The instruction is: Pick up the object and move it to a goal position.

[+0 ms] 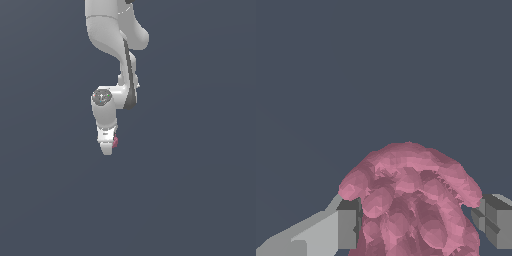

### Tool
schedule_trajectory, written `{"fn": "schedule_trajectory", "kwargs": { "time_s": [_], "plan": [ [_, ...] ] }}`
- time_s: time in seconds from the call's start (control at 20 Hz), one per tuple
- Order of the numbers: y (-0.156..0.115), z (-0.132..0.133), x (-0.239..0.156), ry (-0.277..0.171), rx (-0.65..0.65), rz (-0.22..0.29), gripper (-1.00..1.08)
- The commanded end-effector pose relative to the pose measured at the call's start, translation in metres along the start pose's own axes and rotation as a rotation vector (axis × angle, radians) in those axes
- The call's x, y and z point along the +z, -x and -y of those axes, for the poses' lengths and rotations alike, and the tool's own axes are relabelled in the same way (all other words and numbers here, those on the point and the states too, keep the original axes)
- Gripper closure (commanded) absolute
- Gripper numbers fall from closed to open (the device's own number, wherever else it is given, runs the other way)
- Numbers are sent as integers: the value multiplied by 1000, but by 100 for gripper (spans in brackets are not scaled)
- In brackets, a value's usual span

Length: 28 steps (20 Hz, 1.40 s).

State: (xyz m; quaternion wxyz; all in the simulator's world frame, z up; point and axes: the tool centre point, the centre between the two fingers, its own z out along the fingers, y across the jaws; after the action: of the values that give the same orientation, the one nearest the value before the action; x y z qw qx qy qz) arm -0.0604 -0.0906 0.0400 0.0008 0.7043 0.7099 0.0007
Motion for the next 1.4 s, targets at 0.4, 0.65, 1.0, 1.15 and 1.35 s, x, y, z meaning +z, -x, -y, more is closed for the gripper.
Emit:
{"fn": "schedule_trajectory", "kwargs": {
  "time_s": [0.4, 0.65, 1.0, 1.15, 1.35],
  "plan": [
    [3, -11, -12, 0, 0, 0, 108],
    [8, -28, -32, 0, 0, -1, 108],
    [19, -63, -70, -1, 0, -2, 108],
    [25, -80, -88, -1, 0, -2, 108],
    [31, -100, -110, -1, 0, -2, 108]
  ]
}}
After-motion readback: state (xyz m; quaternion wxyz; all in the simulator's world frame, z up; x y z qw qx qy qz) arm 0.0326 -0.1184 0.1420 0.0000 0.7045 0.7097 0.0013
